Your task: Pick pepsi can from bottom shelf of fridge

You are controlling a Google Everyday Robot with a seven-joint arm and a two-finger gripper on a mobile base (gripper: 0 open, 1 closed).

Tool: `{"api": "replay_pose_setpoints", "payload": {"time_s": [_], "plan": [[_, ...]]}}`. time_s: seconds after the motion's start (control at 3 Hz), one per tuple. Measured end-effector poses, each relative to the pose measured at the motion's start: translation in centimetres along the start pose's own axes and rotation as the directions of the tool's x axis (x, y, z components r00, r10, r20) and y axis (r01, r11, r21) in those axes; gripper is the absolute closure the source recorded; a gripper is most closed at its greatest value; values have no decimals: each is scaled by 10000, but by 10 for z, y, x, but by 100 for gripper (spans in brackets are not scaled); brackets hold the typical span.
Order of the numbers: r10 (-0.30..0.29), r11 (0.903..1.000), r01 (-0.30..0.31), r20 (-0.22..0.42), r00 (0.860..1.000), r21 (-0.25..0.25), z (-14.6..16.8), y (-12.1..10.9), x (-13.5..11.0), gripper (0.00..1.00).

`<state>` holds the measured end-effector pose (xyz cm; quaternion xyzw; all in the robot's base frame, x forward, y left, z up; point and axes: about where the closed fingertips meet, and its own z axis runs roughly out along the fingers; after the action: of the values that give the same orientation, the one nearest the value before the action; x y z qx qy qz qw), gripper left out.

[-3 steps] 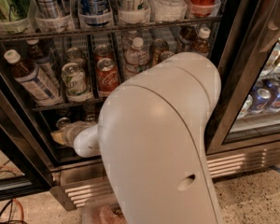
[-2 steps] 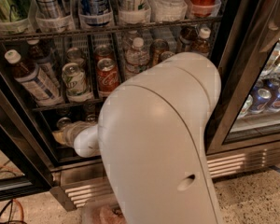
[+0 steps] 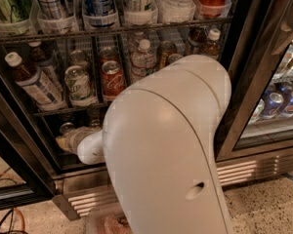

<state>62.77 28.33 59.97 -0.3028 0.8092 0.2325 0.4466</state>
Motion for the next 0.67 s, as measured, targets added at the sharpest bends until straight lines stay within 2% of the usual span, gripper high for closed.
{"api": "replay_pose_setpoints", "payload": {"time_s": [0.33,0.67], "plan": [[1,10000,-1,0,10000,-1,-1,1,-1,100],[401,9984,-397,86,9992,-413,-18,4,0,100]]}}
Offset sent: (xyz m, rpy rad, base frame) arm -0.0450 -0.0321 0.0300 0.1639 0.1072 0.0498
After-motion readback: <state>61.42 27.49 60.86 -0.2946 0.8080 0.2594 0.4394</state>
